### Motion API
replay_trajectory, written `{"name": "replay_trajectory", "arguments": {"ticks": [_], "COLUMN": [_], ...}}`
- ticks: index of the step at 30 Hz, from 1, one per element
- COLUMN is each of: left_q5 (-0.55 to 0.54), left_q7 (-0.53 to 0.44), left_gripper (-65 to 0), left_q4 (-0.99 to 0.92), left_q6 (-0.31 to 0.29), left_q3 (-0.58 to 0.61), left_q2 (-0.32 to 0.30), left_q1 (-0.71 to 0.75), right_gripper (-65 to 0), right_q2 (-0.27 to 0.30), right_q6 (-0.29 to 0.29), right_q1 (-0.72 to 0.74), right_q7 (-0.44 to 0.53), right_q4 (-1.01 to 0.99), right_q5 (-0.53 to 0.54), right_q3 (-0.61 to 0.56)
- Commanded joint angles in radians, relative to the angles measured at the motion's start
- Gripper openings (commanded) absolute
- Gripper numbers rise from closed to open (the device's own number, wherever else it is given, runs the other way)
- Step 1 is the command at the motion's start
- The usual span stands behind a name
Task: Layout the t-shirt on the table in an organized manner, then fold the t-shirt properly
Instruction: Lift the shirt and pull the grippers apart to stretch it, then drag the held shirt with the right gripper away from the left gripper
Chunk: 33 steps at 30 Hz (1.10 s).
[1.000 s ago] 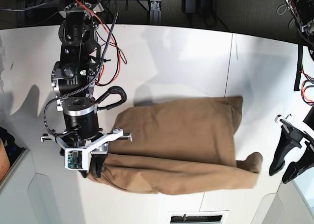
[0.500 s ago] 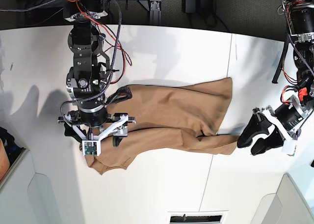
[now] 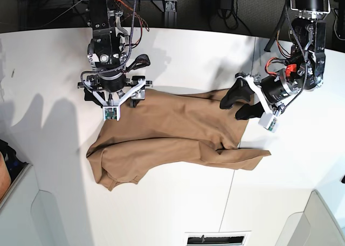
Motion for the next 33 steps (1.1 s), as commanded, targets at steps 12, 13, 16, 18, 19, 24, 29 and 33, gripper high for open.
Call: {"name": "replay_trajectory", "arguments": {"ticks": [12, 13, 16, 18, 19, 24, 29, 33], "left_q5": [0.186, 0.206, 0.245, 0.255, 0.256, 0.256, 0.256, 0.255], "left_q7": [-0.174, -0.197, -0.236, -0.239, -0.239, -0.239, -0.234, -0.230], "left_gripper": [-22.7, -22.7, -22.9, -23.9, -26.8, -55.1, -65.0, -65.0], "left_q4": [-0.131, -0.150, -0.179, -0.187, -0.188, -0.190, -0.190, -0.189], "left_q6": [-0.002, 0.004, 0.025, 0.024, 0.024, 0.024, -0.002, -0.012], "left_q3": [0.082, 0.086, 0.089, 0.089, 0.089, 0.089, 0.089, 0.089], "left_q2": [-0.015, -0.015, -0.016, -0.015, -0.015, -0.015, -0.016, -0.019], "left_q1": [-0.024, -0.024, -0.024, -0.024, -0.024, -0.024, -0.024, -0.024], "right_gripper": [-19.5, -19.5, -19.6, -19.7, -20.3, -20.6, -47.1, -65.0], "right_q2": [-0.003, -0.003, -0.003, -0.003, -0.003, -0.003, -0.002, -0.003], "right_q6": [-0.030, -0.030, -0.030, -0.030, -0.029, -0.030, -0.028, -0.025], "right_q1": [0.042, 0.042, 0.042, 0.042, 0.042, 0.043, 0.042, 0.043], "right_q7": [0.040, 0.040, 0.041, 0.041, 0.041, 0.056, 0.055, 0.055], "right_q4": [0.000, 0.000, 0.000, 0.000, 0.000, 0.000, 0.000, 0.000], "right_q5": [0.001, 0.001, 0.001, 0.001, 0.001, 0.001, 0.000, -0.019], "right_q3": [0.000, 0.000, 0.000, 0.000, 0.000, 0.000, 0.000, 0.000]}}
